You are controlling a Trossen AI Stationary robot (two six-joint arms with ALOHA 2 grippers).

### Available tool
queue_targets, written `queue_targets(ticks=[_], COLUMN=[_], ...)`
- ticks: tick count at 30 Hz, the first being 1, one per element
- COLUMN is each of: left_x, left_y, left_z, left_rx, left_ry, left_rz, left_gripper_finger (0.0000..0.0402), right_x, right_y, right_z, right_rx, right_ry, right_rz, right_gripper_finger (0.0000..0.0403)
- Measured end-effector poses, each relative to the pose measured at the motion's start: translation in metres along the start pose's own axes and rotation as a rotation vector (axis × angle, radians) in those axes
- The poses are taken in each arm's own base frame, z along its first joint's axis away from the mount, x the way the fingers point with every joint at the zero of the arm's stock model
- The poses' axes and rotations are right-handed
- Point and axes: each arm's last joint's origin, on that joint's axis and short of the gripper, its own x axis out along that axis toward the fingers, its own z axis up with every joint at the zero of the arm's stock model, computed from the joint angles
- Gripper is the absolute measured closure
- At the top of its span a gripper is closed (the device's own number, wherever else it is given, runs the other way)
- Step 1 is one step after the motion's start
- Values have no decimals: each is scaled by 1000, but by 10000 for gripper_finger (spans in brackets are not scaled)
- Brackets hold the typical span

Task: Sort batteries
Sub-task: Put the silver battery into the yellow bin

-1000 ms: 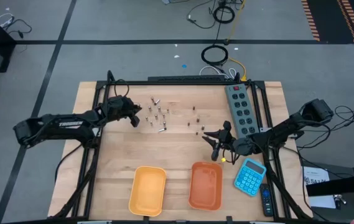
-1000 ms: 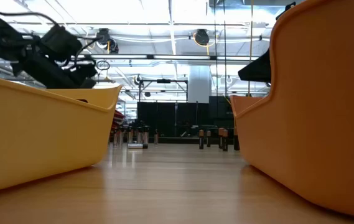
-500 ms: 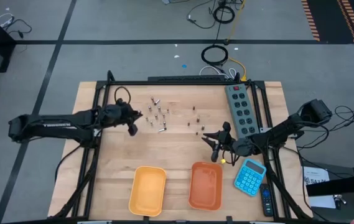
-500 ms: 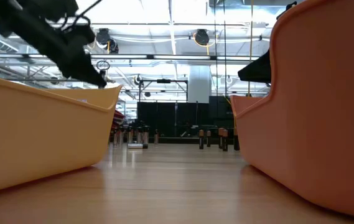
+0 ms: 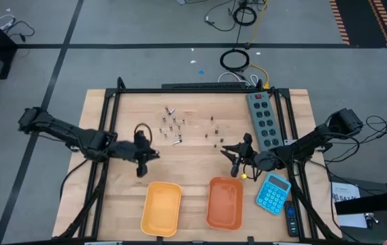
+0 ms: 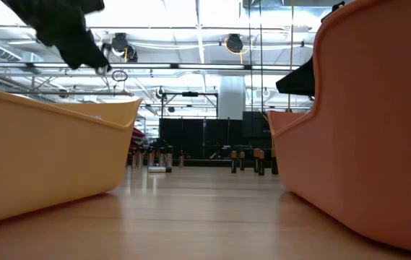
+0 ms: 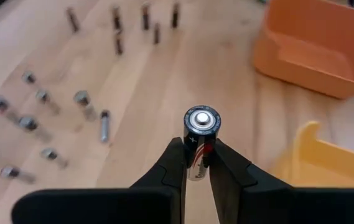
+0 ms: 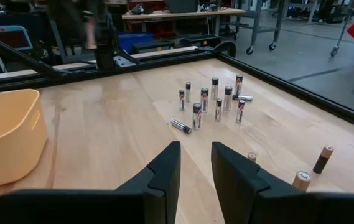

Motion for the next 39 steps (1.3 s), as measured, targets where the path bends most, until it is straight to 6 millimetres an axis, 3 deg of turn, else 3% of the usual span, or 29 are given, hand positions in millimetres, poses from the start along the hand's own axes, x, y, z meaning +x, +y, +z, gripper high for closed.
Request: queue_targets(ticks=[7,13,22,31,39], left_x=[-7,-1,21,-2,3], left_y=[-33,-55,-91,-120,-131], left_z=[20,28,13,12,-1], left_rx=[122,217,368,387,397], left_ry=[20,92,257,269,314], left_rz=[1,-1,-78,-157,-161], left_gripper_finger=[354,354,354,354,354], right_x=[-3,-3,-8,-14,-15], right_y=[4,4,7,12,12], right_z=[1,1,-2,-4,-3], right_rx=[19,25,52,74,97], right_ry=[-15,-16,-11,-22,-29], right_rz=[20,14,-16,-24,-33], right_gripper_finger=[321,321,321,321,321])
